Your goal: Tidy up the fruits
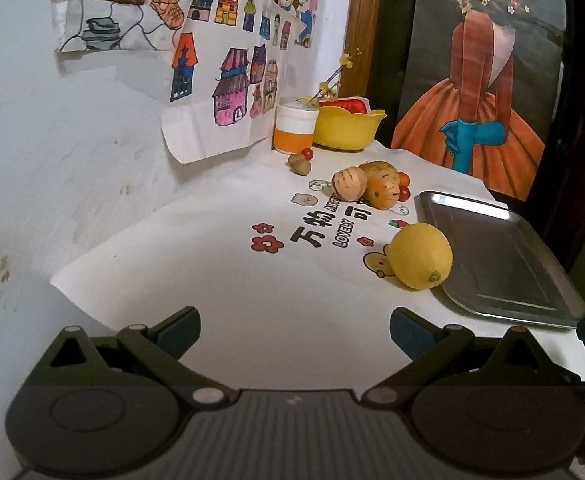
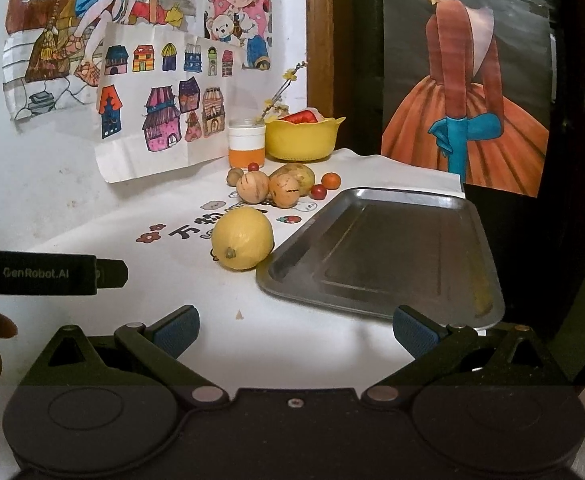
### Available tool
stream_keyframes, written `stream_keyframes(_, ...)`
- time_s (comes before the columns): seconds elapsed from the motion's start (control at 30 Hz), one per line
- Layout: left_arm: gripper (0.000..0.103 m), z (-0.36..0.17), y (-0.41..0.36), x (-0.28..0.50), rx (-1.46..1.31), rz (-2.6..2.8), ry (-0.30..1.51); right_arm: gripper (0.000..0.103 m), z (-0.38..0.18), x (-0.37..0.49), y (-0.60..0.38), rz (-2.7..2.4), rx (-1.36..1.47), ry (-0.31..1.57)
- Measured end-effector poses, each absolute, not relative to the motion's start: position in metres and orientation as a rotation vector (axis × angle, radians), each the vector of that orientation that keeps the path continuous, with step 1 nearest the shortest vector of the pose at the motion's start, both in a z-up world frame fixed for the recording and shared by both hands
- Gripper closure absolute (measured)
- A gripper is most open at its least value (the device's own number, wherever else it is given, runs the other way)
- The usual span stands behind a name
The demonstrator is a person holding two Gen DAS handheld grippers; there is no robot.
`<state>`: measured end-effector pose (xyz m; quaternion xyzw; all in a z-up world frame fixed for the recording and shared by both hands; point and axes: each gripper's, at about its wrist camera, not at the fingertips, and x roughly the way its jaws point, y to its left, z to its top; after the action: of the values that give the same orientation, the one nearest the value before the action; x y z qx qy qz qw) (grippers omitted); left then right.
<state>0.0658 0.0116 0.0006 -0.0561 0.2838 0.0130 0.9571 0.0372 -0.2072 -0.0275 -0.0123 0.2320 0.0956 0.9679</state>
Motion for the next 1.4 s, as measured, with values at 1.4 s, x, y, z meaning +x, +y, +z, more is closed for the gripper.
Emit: stream_keyframes(1.4, 0.001, 0.003, -0.020, 0.288, 0.197, -0.256, 0.607, 0.010, -0.029, 0.160, -0.142, 0.423, -0.106, 0.527)
